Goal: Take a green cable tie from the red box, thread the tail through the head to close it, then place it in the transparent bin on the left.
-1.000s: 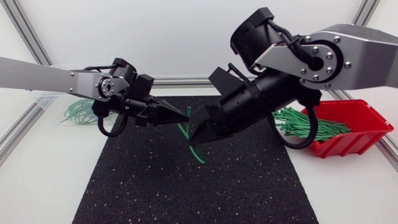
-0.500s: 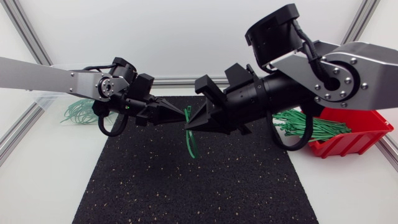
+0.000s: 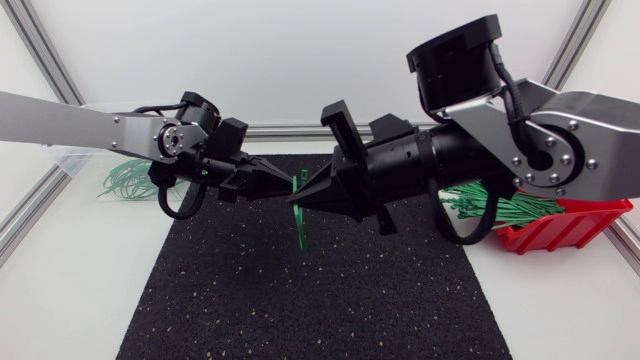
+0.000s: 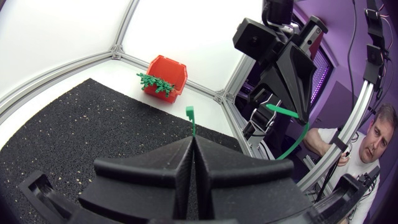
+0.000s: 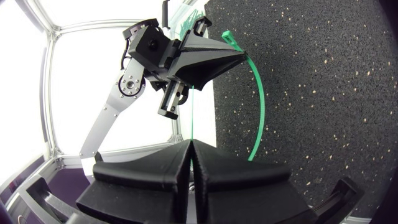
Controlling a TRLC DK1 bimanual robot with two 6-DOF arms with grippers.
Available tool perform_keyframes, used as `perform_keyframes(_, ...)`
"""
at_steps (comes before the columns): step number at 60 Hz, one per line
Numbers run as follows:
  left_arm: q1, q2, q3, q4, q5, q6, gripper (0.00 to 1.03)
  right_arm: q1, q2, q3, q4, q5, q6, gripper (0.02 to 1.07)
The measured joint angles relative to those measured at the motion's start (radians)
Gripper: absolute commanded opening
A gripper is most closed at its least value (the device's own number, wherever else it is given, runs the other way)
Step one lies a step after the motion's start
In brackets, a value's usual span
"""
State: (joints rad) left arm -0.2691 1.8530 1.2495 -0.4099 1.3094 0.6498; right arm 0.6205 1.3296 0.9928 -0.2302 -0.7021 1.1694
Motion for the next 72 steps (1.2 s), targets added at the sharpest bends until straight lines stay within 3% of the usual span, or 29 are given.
perform_keyframes(49,0.0,0.0,0.0,0.037,0.0,-0.042,0.03,-0.073,0.042,-0.02,0.075,-0.038,0.314,0.07)
perform_keyframes(72,0.0,0.0,0.0,0.045,0.0,-0.056,0.03,-0.074,0.052,-0.019,0.143,-0.037,0.38,0.07)
